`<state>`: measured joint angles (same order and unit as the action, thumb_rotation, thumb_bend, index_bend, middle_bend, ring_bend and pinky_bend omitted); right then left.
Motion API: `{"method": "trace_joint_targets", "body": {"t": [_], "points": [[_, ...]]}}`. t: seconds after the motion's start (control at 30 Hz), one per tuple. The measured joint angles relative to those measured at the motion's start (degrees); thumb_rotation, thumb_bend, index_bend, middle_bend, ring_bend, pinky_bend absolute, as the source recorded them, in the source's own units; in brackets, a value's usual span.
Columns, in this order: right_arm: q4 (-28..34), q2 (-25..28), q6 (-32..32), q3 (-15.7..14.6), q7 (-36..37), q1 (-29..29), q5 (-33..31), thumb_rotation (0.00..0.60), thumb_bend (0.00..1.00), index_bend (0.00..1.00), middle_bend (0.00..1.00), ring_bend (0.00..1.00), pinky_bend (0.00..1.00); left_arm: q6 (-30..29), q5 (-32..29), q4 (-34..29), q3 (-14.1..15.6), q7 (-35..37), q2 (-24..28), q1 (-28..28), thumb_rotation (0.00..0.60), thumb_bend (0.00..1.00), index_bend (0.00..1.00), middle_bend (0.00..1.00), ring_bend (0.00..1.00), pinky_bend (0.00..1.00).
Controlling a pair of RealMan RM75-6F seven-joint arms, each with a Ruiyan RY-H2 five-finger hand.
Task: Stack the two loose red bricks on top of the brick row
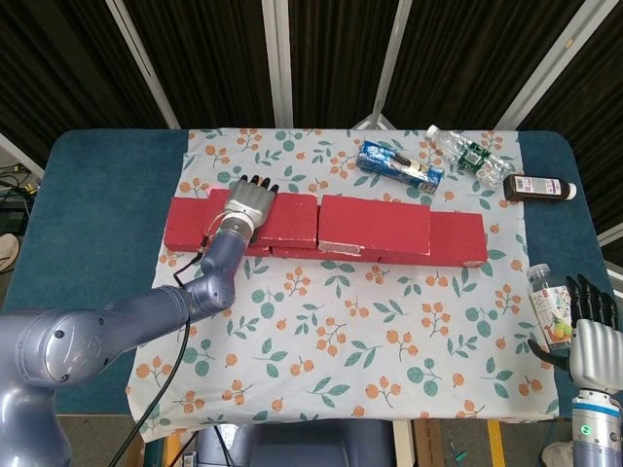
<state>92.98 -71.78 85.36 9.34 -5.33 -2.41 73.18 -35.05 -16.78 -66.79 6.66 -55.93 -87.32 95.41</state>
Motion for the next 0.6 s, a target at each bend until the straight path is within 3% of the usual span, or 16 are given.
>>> {"method": "trace_joint_targets", "body": {"t": [0.33,0.6], "points": [[0.09,-0.05,0.04,0.11,-0.44,0.04,-0.32,0.6,0.15,0.0,0.0,0.0,0.0,-1.11,-1.39,-1.21,-0.49,-1.63,0.81,0.29,0.6,0.0,0.01,0.0,0.0,0.07],[0.29,-0.05,0.01,0.06,-0.88,0.04,-0.43,0.6,0.15,0.0,0.0,0.0,0.0,-4.02,-2.88,-5.8,-0.97,-3.4,4.73,1.49,0.6,0.0,0.0,0.0,0.0,0.06]]}}
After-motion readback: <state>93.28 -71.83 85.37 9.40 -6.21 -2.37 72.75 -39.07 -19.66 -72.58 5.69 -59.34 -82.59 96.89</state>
